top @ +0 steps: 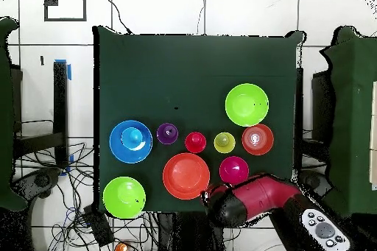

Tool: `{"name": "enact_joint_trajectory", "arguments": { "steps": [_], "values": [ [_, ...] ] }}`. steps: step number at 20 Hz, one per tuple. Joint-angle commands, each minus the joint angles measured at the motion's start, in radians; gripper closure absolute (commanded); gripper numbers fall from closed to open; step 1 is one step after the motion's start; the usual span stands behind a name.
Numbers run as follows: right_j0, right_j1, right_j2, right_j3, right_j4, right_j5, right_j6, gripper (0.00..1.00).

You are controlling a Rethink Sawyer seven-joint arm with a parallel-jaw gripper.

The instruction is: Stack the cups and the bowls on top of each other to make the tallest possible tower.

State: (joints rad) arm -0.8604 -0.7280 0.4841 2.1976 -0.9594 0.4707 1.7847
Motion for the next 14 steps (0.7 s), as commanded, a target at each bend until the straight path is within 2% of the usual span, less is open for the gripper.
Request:
{"name": "enact_joint_trajectory", "arguments": {
  "steps": [1, 8, 14],
  "values": [
    [0.105, 0.103, -0.175, -0.075, -0.181, -0.149, 0.199, 0.00],
    [0.174, 0.129, -0.255, -0.134, -0.210, -0.179, 0.194, 0.00],
    [0.225, 0.126, -0.280, -0.179, -0.173, -0.170, 0.156, 0.00]
  ]
}}
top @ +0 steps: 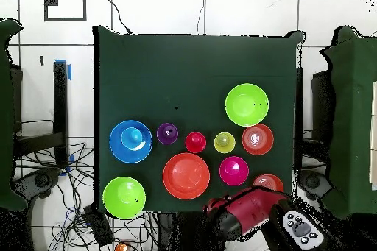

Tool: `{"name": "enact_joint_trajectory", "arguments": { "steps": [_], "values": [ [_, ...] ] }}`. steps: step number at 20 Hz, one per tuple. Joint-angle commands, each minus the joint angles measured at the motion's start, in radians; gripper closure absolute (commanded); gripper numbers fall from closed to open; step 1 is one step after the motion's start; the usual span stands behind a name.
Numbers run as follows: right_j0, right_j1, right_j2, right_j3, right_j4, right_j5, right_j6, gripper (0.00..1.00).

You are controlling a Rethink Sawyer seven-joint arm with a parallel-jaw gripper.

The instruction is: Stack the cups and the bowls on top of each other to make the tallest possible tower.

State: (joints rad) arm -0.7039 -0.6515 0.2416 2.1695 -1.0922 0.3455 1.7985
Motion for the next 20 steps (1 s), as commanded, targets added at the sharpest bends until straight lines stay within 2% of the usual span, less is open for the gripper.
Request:
{"name": "enact_joint_trajectory", "arguments": {
  "steps": [1, 4, 6, 8, 11, 12, 14, 16, 20],
  "values": [
    [0.070, 0.050, -0.040, -0.152, -0.036, -0.052, 0.138, 0.00],
    [0.062, 0.040, -0.034, -0.145, -0.020, -0.071, 0.112, 0.00],
    [0.035, 0.020, -0.010, -0.127, 0.002, -0.076, 0.079, 0.00],
    [-0.001, -0.005, 0.030, -0.106, 0.033, -0.061, 0.037, 0.00],
    [-0.074, -0.052, 0.125, -0.063, 0.114, -0.010, -0.044, 0.00],
    [-0.079, -0.058, 0.134, -0.058, 0.121, -0.006, -0.048, 0.00],
    [-0.083, -0.057, 0.140, -0.055, 0.117, -0.028, -0.036, 0.00],
    [-0.083, -0.036, 0.135, -0.062, 0.086, -0.086, -0.007, 0.00],
    [-0.072, -0.019, 0.122, -0.078, 0.049, -0.137, 0.022, 0.00]
  ]
}}
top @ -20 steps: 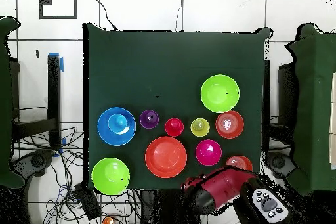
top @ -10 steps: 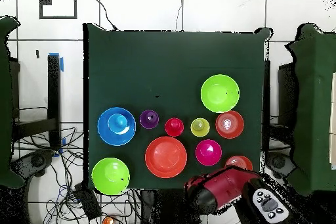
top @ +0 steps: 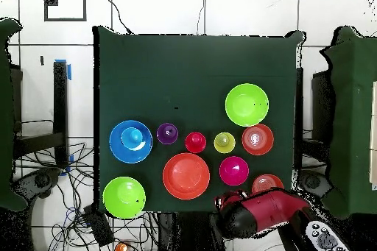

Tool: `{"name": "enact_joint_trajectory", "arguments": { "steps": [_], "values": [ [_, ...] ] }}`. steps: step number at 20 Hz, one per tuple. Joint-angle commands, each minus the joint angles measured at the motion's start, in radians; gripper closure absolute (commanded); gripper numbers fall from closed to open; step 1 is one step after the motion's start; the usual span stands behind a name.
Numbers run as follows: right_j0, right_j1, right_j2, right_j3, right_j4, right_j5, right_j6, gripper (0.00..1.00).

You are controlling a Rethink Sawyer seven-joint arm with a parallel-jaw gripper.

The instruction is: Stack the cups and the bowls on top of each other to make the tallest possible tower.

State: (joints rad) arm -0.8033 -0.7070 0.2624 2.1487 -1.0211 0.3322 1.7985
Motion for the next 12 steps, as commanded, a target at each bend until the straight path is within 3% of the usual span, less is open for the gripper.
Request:
{"name": "enact_joint_trajectory", "arguments": {
  "steps": [1, 12],
  "values": [
    [0.028, 0.040, 0.099, -0.059, -0.028, -0.139, 0.028, 0.00],
    [0.040, 0.080, 0.054, -0.070, -0.071, -0.258, 0.036, 0.00]
  ]
}}
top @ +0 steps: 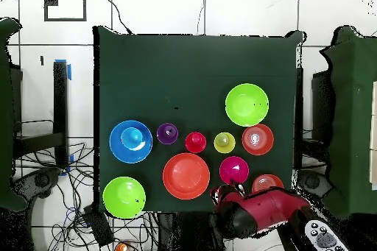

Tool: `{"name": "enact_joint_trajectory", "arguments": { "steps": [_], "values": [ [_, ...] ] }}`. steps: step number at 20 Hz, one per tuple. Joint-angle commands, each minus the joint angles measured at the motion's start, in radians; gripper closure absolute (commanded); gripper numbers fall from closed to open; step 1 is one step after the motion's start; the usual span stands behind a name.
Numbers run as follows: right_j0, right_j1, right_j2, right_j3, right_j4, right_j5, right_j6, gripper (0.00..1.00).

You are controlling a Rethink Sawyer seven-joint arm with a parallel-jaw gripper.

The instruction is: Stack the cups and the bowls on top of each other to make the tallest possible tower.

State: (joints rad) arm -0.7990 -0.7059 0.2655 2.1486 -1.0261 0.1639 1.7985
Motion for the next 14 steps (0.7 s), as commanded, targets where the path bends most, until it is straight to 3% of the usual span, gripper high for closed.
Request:
{"name": "enact_joint_trajectory", "arguments": {
  "steps": [1, 14],
  "values": [
    [0.037, 0.084, 0.048, -0.071, -0.063, -0.099, 0.041, 0.00],
    [0.089, 0.102, -0.006, -0.107, -0.074, -0.103, 0.032, 0.00]
  ]
}}
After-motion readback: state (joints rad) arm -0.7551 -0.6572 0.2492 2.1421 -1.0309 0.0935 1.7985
